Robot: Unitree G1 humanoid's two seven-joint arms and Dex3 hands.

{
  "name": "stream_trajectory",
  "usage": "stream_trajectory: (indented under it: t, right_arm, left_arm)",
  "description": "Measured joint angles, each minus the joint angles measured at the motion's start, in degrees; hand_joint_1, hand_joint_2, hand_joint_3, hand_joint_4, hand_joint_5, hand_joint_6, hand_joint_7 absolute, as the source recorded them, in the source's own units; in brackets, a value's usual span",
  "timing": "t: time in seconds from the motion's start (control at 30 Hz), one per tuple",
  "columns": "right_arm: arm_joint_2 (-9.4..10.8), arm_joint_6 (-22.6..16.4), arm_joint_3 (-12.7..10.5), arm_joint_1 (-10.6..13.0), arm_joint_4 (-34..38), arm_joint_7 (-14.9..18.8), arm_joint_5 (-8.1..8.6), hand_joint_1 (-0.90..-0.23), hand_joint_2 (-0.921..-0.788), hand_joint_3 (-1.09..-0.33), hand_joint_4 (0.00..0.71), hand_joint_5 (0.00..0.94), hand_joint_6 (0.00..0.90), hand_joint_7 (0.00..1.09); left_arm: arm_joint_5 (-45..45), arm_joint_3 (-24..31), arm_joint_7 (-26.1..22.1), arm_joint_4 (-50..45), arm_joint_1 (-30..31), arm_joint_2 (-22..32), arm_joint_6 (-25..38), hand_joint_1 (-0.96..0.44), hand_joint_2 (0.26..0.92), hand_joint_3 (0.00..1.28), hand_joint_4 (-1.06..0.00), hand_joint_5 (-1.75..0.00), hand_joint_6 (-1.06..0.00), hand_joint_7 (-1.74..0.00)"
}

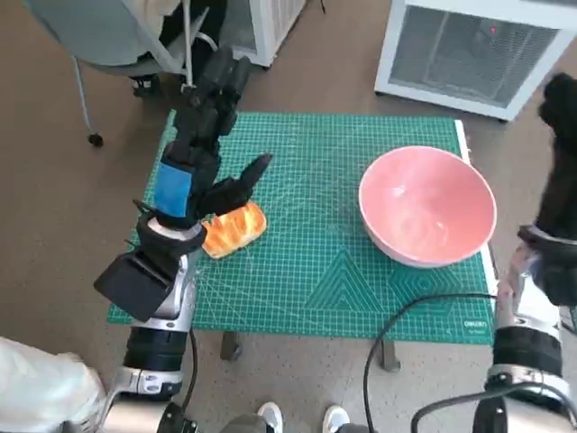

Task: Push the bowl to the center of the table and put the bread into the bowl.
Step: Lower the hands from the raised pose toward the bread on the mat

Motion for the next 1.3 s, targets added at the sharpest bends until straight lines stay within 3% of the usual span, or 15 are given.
stream_trajectory:
  t: [0.2, 0.33, 0.43, 0.7, 0.93, 1.3]
  right_arm:
    - [0.00, 1.14, -1.69, -0.08, 8.04, -1.55, 1.19, -0.528, -0.921, -0.800, 0.314, 0.005, -0.001, 0.72]
    - [0.23, 2.51, -2.24, -0.20, 12.30, -1.80, 1.44, -0.513, -0.921, -0.803, 0.285, 0.002, 0.021, 0.64]
    - [0.34, 4.44, -2.68, -0.31, 15.06, -0.95, 1.88, -0.480, -0.921, -0.823, 0.233, 0.000, 0.037, 0.54]
    - [1.57, 10.05, -3.63, -0.72, 18.64, 1.31, 3.52, -0.469, -0.921, -0.842, 0.179, 0.000, 0.026, 0.48]
    - [3.74, 15.69, -3.52, -1.69, 20.25, 0.10, 3.34, -0.466, -0.921, -0.837, 0.207, 0.015, 0.061, 0.50]
    - [7.21, 21.29, -3.49, -4.01, 21.08, -1.30, 3.07, -0.451, -0.921, -0.843, 0.242, 0.026, 0.095, 0.54]
  left_arm:
    - [0.00, 0.02, 0.04, 0.20, 0.00, 0.00, -0.20, -0.39, 0.921, 0.40, -0.18, 0.00, -0.11, -0.24]
    - [0.00, 0.04, 0.07, 0.29, 0.00, 0.00, -0.28, -0.39, 0.921, 0.40, -0.18, 0.00, -0.11, -0.24]
    - [-0.01, 0.12, 0.07, 0.42, 0.00, 0.00, -0.37, -0.39, 0.921, 0.40, -0.18, 0.00, -0.12, -0.23]
    - [-0.04, 0.47, 0.07, 0.69, 0.00, 0.23, -0.39, -0.39, 0.921, 0.40, -0.18, 0.00, -0.12, -0.22]
    - [-0.14, 0.76, 0.01, 0.88, 0.00, 0.50, -0.46, -0.38, 0.921, 0.40, -0.18, 0.00, -0.14, -0.21]
    - [-0.50, 1.22, -0.50, 0.93, 0.00, 0.93, -0.56, -0.38, 0.921, 0.40, -0.19, 0.00, -0.16, -0.20]
